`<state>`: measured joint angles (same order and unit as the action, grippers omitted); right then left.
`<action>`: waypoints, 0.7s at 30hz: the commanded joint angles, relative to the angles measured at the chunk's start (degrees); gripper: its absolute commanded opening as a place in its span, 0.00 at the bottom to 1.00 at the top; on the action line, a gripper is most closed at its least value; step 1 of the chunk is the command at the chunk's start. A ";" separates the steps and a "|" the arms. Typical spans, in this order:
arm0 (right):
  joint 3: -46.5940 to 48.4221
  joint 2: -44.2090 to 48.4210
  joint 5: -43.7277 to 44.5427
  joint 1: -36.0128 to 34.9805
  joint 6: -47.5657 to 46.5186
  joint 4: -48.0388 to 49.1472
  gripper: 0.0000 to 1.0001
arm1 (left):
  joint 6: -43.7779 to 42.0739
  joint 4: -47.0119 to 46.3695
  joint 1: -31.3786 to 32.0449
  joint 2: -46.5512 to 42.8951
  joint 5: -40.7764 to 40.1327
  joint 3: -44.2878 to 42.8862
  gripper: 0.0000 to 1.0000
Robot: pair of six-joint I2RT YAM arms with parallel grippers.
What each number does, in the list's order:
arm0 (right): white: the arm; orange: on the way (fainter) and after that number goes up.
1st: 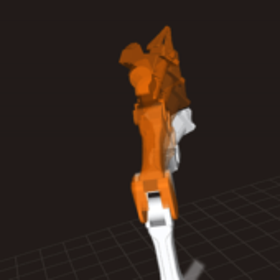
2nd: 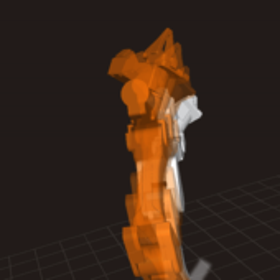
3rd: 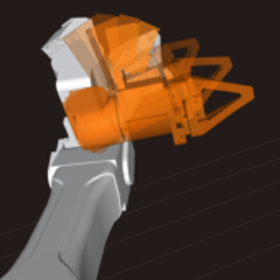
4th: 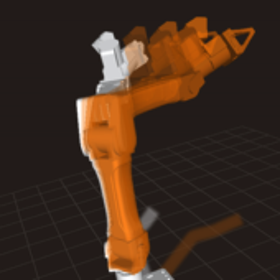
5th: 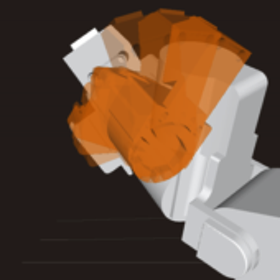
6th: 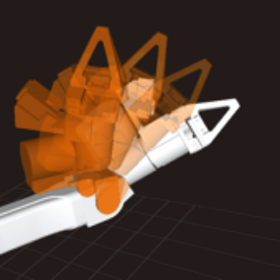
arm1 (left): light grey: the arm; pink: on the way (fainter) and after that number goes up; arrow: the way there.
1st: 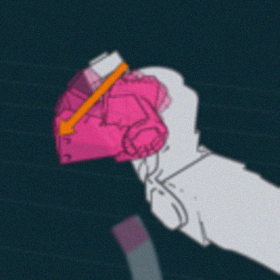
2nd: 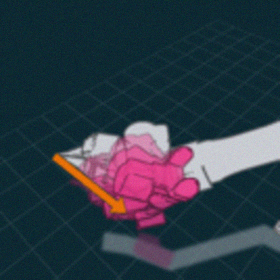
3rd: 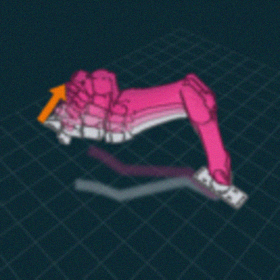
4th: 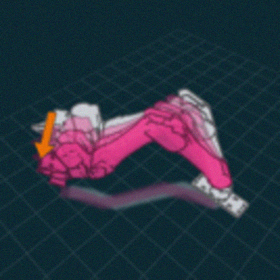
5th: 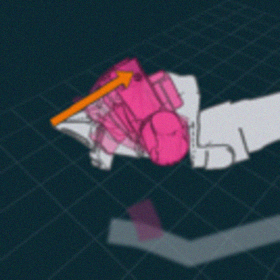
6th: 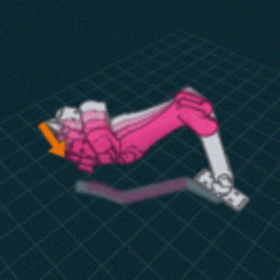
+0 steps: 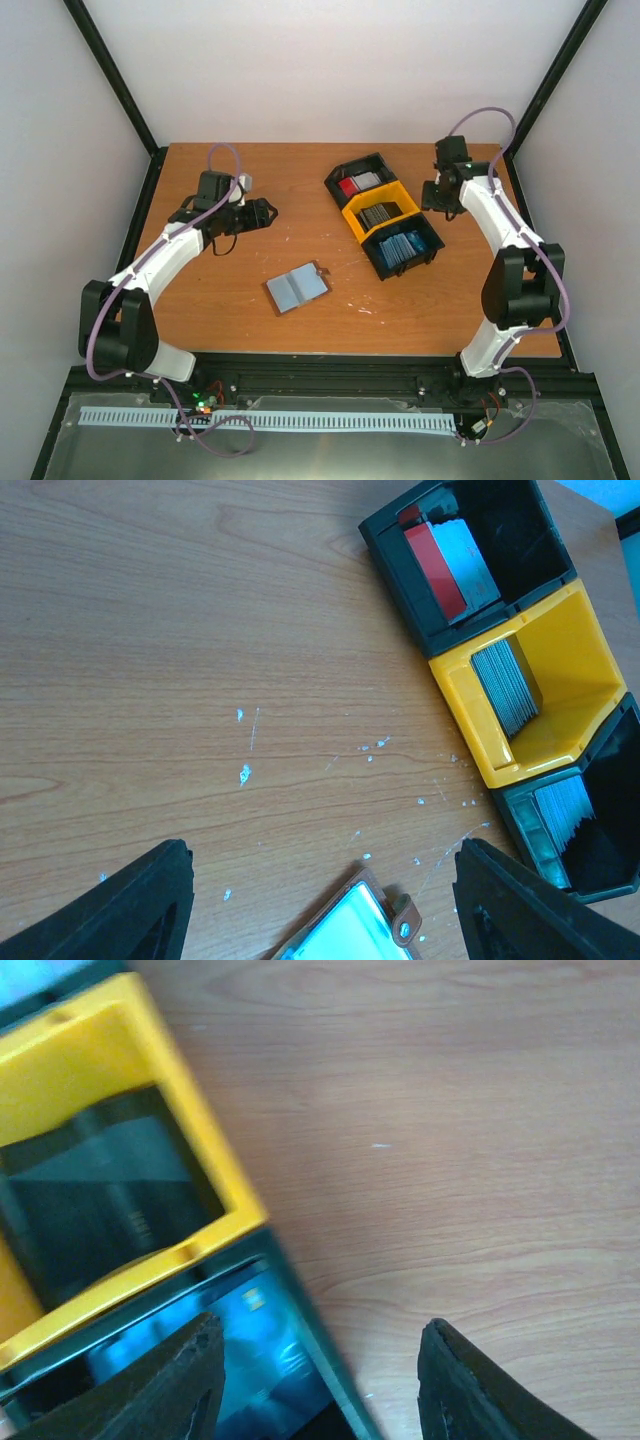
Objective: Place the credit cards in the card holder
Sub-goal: Adjust the storage box at the center of the board.
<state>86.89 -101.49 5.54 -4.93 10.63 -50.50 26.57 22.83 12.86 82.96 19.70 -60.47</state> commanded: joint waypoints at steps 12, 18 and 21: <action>-7.48 -1.13 -10.69 -7.11 -2.74 -1.80 0.42 | -2.97 -1.77 -0.28 -1.25 1.41 1.70 0.70; -7.21 -4.47 -8.84 -7.20 -2.08 0.59 0.42 | -3.30 -1.55 -0.29 -1.36 0.46 1.08 0.70; -7.31 -6.01 -7.28 -7.47 -2.35 1.46 0.42 | -2.93 -1.51 -0.27 -1.26 0.31 1.05 0.70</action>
<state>79.53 -105.86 -3.62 -12.03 8.38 -51.11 24.82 21.85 12.86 81.97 20.69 -57.91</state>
